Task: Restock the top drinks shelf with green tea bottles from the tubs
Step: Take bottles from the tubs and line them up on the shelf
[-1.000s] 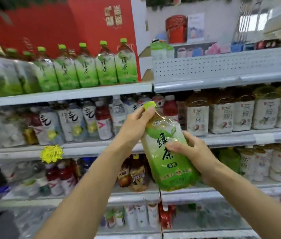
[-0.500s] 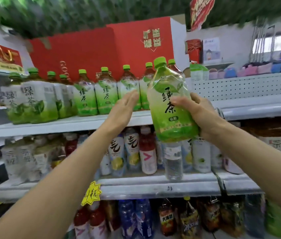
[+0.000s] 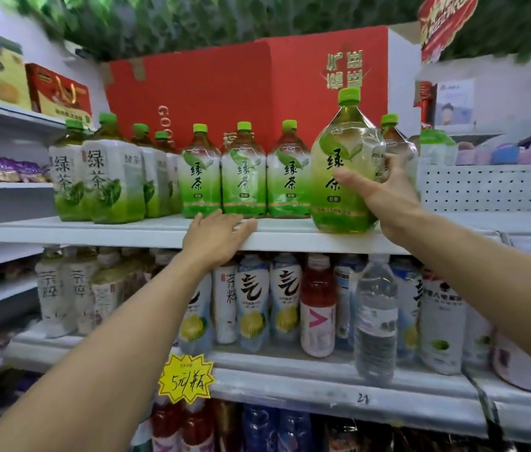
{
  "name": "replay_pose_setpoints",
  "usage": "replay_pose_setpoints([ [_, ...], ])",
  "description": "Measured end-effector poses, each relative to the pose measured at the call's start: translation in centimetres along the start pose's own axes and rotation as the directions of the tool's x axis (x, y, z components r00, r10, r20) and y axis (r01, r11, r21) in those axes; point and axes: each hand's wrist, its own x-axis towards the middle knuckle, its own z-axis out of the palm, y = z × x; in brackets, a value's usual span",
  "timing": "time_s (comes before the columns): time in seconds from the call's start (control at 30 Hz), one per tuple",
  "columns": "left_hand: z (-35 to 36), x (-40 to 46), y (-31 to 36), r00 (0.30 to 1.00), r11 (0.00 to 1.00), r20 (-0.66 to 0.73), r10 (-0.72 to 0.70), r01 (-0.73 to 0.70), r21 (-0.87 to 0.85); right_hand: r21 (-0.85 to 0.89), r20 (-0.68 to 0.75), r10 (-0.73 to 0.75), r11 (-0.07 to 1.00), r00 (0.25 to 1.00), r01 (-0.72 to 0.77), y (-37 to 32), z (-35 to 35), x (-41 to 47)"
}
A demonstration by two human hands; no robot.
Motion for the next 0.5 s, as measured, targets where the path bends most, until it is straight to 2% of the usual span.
replay_pose_setpoints([
  [0.1, 0.1, -0.5, 0.3, 1.0, 1.0, -0.013, 0.013, -0.013, 0.012, -0.017, 0.078, 0.012, 1.0, 0.997, -0.011, 0.5, 0.1, 1.4],
  [0.27, -0.7, -0.7, -0.8, 0.994, 0.995, 0.026, 0.104, -0.104, -0.009, -0.222, 0.062, 0.046, 0.975, 0.997, -0.031, 0.6, 1.5, 1.5],
  [0.5, -3.4, 1.4, -7.9, 1.0, 0.943, -0.011, 0.026, -0.029, -0.331, -0.327, 0.12, 0.075, 0.945, 0.99, -0.032, 0.1, 6.0, 2.4],
])
